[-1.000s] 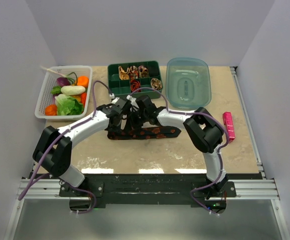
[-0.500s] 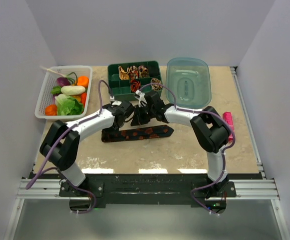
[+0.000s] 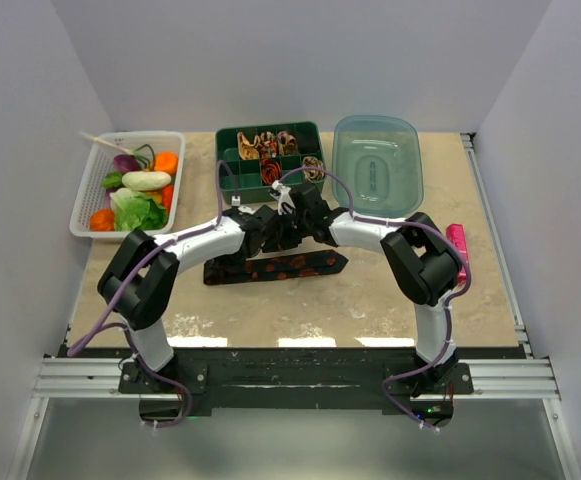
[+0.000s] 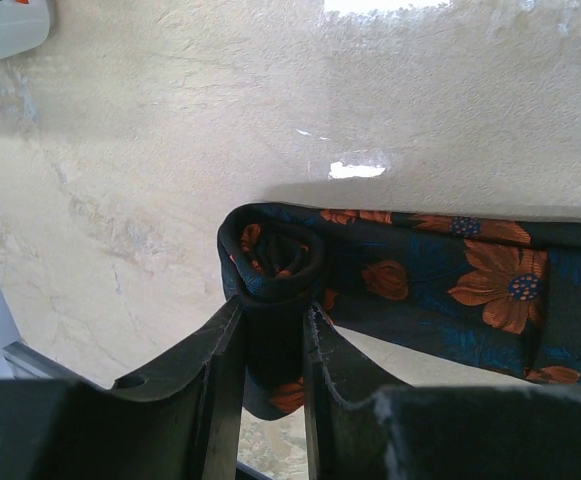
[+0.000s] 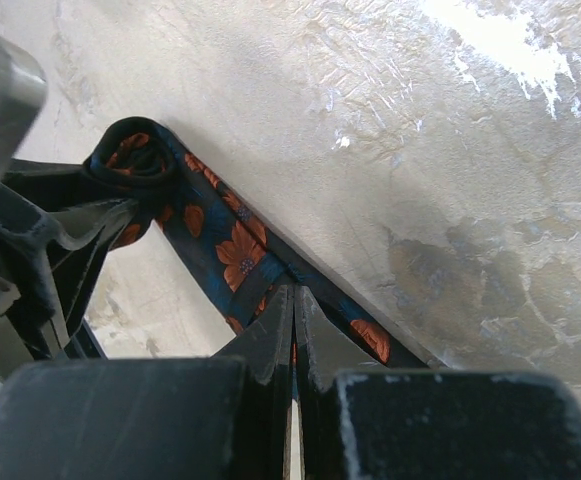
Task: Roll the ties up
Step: Roll the tie at the center of the board.
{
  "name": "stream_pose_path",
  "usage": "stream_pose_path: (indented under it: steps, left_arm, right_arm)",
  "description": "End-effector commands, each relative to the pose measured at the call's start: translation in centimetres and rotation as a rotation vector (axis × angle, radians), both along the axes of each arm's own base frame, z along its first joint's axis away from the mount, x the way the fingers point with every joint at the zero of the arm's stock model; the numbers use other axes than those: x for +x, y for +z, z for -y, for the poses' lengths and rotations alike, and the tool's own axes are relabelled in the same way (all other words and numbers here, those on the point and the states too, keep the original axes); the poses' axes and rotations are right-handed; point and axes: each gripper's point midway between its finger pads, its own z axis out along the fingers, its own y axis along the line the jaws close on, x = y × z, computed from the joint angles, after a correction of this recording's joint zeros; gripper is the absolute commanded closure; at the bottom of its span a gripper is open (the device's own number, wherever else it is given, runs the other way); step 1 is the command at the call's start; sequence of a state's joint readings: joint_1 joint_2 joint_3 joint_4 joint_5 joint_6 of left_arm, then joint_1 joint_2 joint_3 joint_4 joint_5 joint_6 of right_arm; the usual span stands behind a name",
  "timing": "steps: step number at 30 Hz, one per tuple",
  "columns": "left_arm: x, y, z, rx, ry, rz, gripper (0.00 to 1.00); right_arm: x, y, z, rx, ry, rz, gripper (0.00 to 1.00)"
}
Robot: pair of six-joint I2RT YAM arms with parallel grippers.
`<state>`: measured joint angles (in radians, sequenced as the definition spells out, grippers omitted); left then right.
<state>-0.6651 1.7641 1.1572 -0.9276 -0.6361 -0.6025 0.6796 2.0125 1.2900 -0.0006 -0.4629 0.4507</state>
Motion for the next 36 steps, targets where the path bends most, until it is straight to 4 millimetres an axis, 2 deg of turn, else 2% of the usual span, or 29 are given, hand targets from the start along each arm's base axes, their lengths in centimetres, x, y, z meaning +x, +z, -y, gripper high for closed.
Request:
stream_pose_path:
  steps: [1,7,12,19,25,30,32,34,35,36]
  left_arm:
    - [1.4,-0.2,1.6,-0.062,0.022,0.054,0.96]
    - [1.8,-1.4,3.5,-0.149,-0.009,0.037,0.90]
    - [1.7,-2.5,4.9,-0.216,-0.038,0.007,0.72]
    - [1.9,-2.1,7.1,-0.339,-0.075,0.013,0.54]
    - [2.4,0.4,7.8,-0.415,-0.089,0.075,0.38]
    - [3.0,3.9,8.2,-0.519,-0.105,0.169,0.29]
    - [3.3,5.4,7.9,-0.595,-0.098,0.200,0.28]
    - [3.4,5.7,7.5,-0.646,-0.101,0.218,0.27]
    - [3.7,6.5,6.9,-0.700,-0.090,0.232,0.27]
    - [3.6,6.2,6.5,-0.723,-0.092,0.238,0.27]
  right_arm:
    - [0.4,1.9,-0.2,0.026,0.013,0.051,1.00]
    - [0.3,1.4,-0.3,0.023,0.022,0.041,1.00]
    - [0.3,1.3,-0.4,0.025,0.026,0.038,1.00]
    - [0.3,1.2,-0.5,0.023,0.032,0.038,1.00]
    - [0.5,1.4,-0.6,0.026,0.034,0.048,1.00]
    - [0.4,1.5,-0.5,0.017,0.035,0.043,1.00]
    - [0.4,1.9,-0.5,0.023,0.035,0.046,1.00]
    - [0.2,2.3,-0.7,0.030,0.038,0.053,1.00]
    - [0.0,2.4,-1.0,0.034,0.047,0.054,1.00]
    - [-0.1,2.7,-1.2,0.037,0.054,0.060,1.00]
